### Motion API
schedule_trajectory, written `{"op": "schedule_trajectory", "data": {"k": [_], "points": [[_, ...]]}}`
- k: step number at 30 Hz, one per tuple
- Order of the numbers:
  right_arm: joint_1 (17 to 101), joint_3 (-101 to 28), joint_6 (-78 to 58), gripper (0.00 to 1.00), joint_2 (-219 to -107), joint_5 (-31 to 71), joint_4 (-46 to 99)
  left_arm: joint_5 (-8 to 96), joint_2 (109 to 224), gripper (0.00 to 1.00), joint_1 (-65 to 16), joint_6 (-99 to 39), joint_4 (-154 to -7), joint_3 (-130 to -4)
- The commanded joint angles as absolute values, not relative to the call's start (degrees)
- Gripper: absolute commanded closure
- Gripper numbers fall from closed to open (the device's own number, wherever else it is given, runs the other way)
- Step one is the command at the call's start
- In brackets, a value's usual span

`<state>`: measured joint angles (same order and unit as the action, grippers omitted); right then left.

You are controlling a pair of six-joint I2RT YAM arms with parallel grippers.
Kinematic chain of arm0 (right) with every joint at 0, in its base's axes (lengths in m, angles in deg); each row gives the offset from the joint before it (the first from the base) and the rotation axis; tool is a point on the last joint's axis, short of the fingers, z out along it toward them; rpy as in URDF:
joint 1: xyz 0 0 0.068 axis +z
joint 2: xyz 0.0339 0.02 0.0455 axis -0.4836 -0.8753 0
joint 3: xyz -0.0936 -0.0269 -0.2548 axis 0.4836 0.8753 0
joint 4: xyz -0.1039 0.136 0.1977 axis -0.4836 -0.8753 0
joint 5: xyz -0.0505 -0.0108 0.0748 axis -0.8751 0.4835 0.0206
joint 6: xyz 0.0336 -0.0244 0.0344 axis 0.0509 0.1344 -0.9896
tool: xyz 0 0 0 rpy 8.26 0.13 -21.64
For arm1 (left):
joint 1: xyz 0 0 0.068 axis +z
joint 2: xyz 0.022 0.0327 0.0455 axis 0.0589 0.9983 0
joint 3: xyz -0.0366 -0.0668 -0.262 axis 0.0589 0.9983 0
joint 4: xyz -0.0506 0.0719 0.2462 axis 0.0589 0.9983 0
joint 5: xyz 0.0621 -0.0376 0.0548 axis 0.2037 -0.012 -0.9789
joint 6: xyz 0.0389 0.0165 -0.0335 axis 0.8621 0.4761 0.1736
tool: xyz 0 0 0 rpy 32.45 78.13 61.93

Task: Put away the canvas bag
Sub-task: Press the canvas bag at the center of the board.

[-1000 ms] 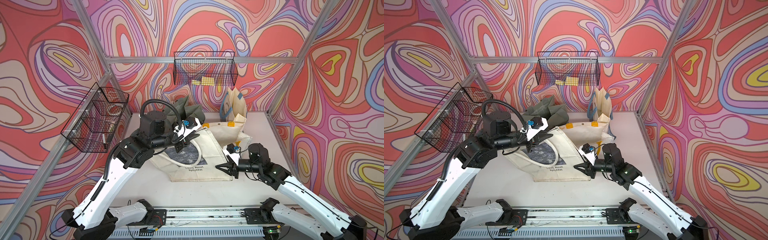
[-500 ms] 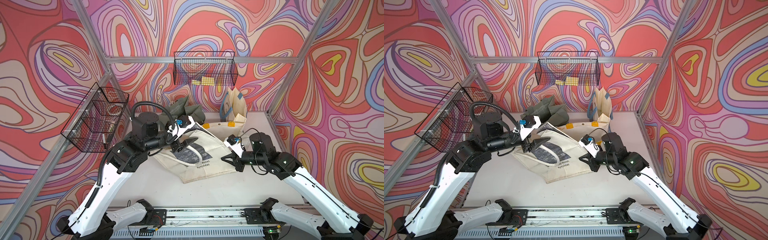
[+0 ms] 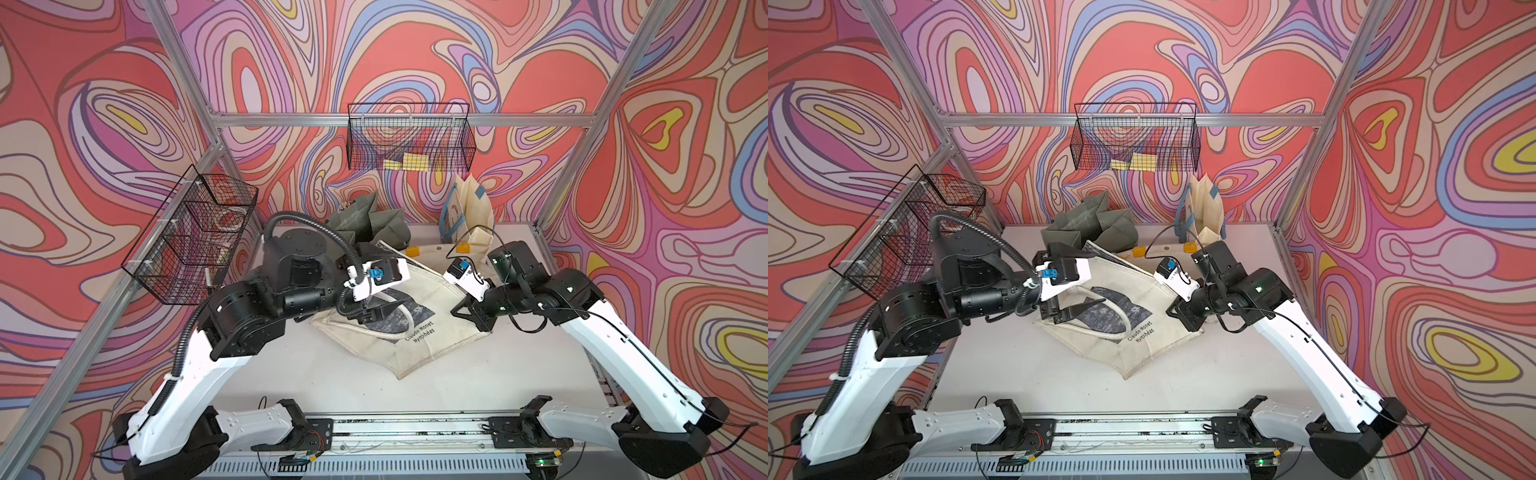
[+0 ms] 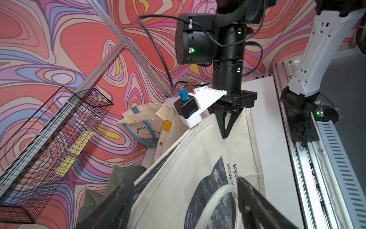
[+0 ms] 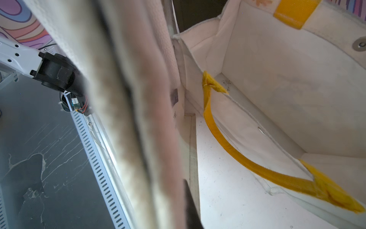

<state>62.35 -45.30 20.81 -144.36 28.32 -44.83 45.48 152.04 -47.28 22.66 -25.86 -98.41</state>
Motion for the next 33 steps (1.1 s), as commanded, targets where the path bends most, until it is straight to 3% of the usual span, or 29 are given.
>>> {"op": "schedule_trajectory", "data": {"k": [1, 17, 24, 27, 33], "points": [[62.14, -48.62, 21.77, 1.00, -144.54, 26.45, -47.40, 41.19, 156.08, 0.16, -48.64, 27.81, -21.32, -100.35], [62.80, -57.71, 25.76, 1.00, -147.70, 23.97, -52.44, 37.90, 169.09, 0.15, -49.26, 32.05, -20.66, -109.75], [65.42, -58.57, 25.15, 1.00, -148.95, 22.86, -51.05, 34.53, 167.38, 0.30, -49.23, 31.05, -19.47, -105.35], [68.44, -59.09, 25.15, 1.00, -150.48, 19.76, -51.20, 32.31, 165.78, 0.16, -49.20, 30.42, -20.17, -103.35], [73.40, -61.87, 24.87, 1.00, -154.40, 14.35, -52.00, 28.57, 161.99, 0.14, -49.26, 29.75, -18.43, -100.71]]}}
